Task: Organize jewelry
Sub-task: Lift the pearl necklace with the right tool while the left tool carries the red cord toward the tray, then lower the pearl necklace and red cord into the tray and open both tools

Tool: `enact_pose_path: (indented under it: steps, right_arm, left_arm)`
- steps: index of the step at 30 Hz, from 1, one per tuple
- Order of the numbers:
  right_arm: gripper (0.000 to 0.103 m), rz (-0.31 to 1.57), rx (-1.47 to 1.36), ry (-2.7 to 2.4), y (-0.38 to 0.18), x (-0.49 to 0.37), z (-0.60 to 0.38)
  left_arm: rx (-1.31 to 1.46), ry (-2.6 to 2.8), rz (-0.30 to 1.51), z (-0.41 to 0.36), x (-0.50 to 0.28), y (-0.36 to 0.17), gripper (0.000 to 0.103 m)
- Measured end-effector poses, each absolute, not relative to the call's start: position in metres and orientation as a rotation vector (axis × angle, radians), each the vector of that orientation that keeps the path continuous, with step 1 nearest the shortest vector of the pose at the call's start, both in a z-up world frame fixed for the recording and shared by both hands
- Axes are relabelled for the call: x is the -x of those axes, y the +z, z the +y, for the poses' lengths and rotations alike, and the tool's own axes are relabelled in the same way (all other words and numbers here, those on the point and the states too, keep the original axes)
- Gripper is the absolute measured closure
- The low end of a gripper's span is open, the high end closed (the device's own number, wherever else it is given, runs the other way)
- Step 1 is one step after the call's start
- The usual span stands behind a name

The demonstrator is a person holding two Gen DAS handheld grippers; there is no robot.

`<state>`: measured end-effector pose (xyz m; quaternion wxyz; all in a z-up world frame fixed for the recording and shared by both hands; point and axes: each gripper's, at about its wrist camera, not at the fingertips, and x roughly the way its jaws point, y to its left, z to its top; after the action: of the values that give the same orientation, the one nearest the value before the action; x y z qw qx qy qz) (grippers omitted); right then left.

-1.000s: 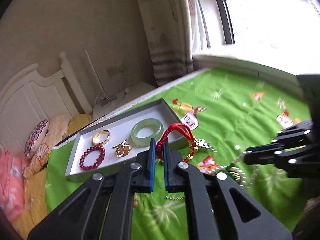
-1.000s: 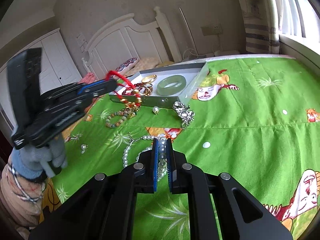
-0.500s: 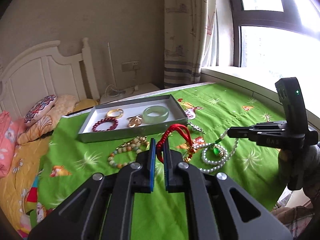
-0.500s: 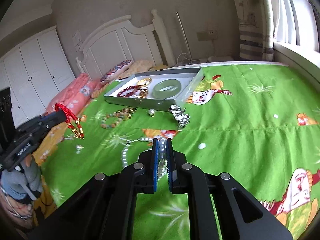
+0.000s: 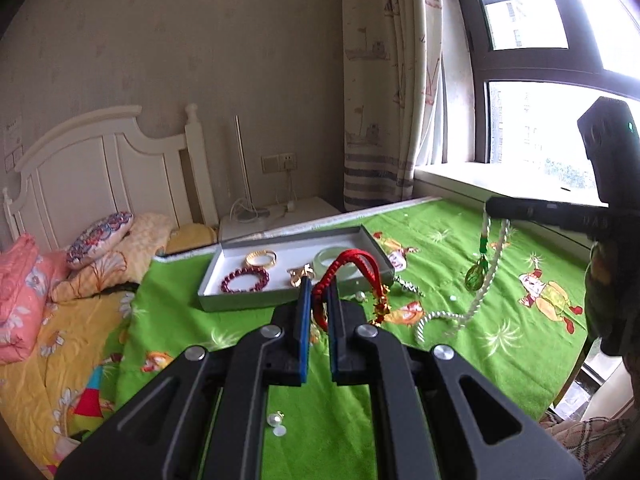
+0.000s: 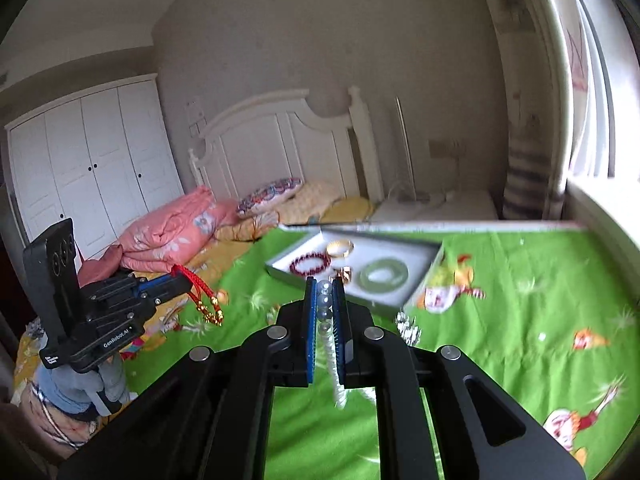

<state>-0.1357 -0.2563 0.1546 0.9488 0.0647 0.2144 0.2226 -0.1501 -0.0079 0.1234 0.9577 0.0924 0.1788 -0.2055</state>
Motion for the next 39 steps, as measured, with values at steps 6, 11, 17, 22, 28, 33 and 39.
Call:
enact_pose_path:
  steps: [6,11,17,22,28,33,39]
  right_arm:
    - [0.093,0.388,-0.104,0.453,0.178,0.141,-0.256]
    - [0.093,0.348,-0.061,0.462,0.196,0.136,-0.250]
    - [0.093,0.306,-0.018,0.451,0.218,0.120,-0.244]
    - [0.093,0.298,0.002,0.440,0.232,0.095,-0.241]
    - [0.093,0.287,0.014,0.417,0.246,0.059,-0.236]
    - [0.093,0.290,0.022,0.399,0.251,0.018,-0.229]
    - [0.093,0.323,0.042,0.385,0.246,-0.032,-0.207]
  left_arm:
    - [-0.212,-0.417,0.323,-0.011,0.154,0.142,0.096]
    - [-0.244,-0.421,0.313,-0.016,0.149,0.152,0.096]
    - [-0.260,-0.422,0.331,-0.020,0.131,0.161,0.096]
    - [-0.257,-0.417,0.365,-0.020,0.104,0.169,0.096]
    - [-0.264,-0.395,0.408,-0.024,0.065,0.174,0.096]
    - [-0.248,-0.358,0.480,-0.027,0.019,0.167,0.096]
    - [-0.163,-0.322,0.590,-0.025,-0.034,0.135,0.096]
